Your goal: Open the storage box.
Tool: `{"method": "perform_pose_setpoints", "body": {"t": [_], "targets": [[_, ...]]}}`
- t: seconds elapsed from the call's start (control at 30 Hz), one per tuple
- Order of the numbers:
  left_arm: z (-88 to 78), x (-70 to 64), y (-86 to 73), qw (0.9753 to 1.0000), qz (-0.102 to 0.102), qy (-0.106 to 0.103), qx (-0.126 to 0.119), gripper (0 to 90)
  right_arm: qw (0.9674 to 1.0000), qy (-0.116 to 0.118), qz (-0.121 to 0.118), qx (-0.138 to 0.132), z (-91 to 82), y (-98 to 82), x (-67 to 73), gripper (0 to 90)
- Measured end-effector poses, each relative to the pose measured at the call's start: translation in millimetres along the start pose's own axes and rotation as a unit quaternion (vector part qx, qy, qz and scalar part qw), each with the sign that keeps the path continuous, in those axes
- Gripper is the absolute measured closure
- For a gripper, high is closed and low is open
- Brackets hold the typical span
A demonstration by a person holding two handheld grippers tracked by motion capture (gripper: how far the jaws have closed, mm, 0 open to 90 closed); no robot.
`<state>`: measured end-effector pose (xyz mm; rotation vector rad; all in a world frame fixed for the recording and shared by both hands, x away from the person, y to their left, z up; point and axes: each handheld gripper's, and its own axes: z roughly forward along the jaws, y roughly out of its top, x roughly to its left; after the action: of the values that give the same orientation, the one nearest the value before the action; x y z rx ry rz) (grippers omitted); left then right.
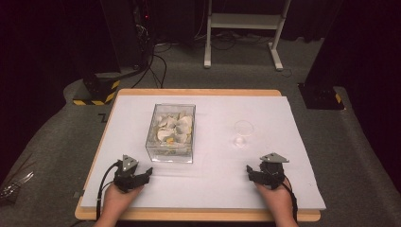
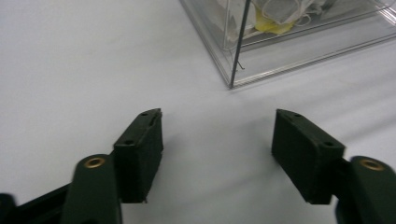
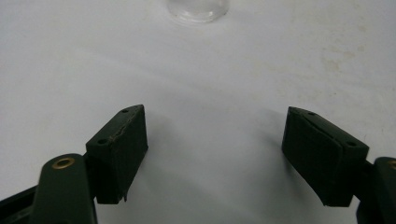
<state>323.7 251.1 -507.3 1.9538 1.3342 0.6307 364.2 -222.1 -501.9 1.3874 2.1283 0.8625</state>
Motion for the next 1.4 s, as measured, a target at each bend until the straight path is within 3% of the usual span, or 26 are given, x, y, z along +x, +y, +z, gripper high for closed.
{"method": "perform_pose_setpoints", "body": {"t": [0.13,0.37,0.6,0.97,1.17,1.4], "targets": [[-4.2,-0.8,-1.1,0.9999,0.010,-0.001,-0.006,39.5,1.0000,0.003,0.004,-0.003,0.2,-1.3,-0.8,22.9],[-14.2,-0.5,0.3,0.9993,0.000,-0.026,-0.027,53.6,1.0000,0.004,0.004,-0.005,0.3,-2.0,-0.8,22.8],[-22.8,-5.1,2.0,0.9969,-0.008,-0.050,-0.060,62.1,1.0000,0.004,0.004,-0.005,0.3,-2.1,-0.8,22.9],[-26.1,-9.9,4.8,0.9937,-0.002,-0.075,-0.083,76.3,1.0000,0.002,0.003,-0.005,0.1,-2.2,-0.3,23.2],[-27.5,-11.1,7.6,0.9921,-0.002,-0.080,-0.096,84.0,1.0000,0.002,0.003,-0.004,0.1,-2.2,-0.3,23.2],[-28.0,-14.1,12.4,0.9915,0.000,-0.073,-0.108,86.1,1.0000,0.003,0.003,-0.004,0.1,-2.2,-0.3,23.3]]}}
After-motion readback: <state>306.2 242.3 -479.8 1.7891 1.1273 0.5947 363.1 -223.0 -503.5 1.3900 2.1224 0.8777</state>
